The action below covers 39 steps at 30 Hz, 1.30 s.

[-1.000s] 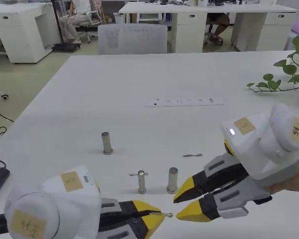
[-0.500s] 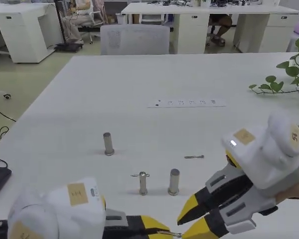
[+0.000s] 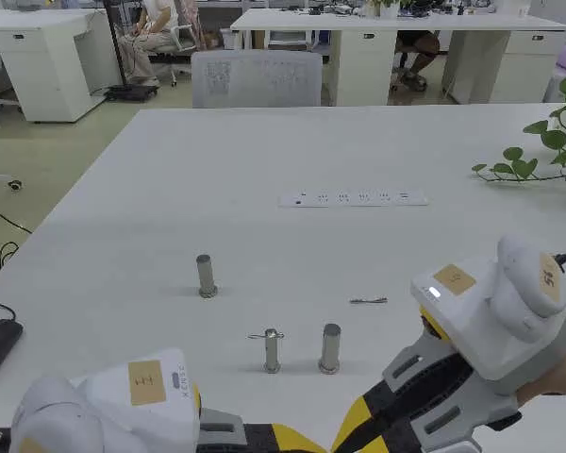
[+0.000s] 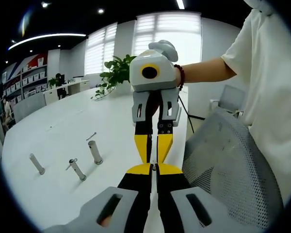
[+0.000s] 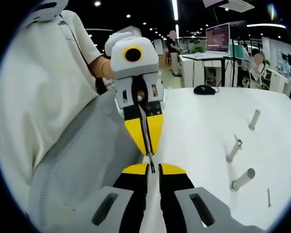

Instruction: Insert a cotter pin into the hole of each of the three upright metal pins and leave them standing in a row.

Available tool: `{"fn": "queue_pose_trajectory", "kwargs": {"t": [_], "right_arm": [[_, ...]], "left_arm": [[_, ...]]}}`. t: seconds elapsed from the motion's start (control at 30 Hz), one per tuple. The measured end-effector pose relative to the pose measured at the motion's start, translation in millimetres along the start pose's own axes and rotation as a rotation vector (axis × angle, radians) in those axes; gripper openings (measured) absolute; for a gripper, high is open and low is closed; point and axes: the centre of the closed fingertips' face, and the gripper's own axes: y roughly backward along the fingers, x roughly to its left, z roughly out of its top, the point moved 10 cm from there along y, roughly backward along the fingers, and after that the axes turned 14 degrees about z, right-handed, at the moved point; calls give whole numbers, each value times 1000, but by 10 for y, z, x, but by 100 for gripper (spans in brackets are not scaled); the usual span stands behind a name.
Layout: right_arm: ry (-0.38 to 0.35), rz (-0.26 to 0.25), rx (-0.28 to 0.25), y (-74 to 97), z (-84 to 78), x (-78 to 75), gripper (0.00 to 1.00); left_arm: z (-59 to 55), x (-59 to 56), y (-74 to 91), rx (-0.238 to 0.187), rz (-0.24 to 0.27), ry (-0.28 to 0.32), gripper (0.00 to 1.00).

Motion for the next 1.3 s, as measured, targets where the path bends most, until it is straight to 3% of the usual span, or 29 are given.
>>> {"fn": "queue_pose_trajectory", "kwargs": {"t": [0.43, 0.63, 0.9, 1.03, 1.3], "right_arm": [[38, 31, 22, -7, -2, 38, 5], [44, 12, 27, 11, 11, 29, 4], [49, -33, 45, 56, 46, 2, 3], [69, -59, 107, 105, 36, -19, 3], [42, -128, 159, 219, -6, -75, 3]], "left_arm": [[-7, -29, 7, -17, -16, -11, 0], [-7, -11, 4, -27, -4, -5, 1], [-10, 34, -15, -55, 60, 19, 4], [-28, 56, -27, -64, 82, 37, 8], [-86, 166, -22, -74, 169, 114, 18]]}}
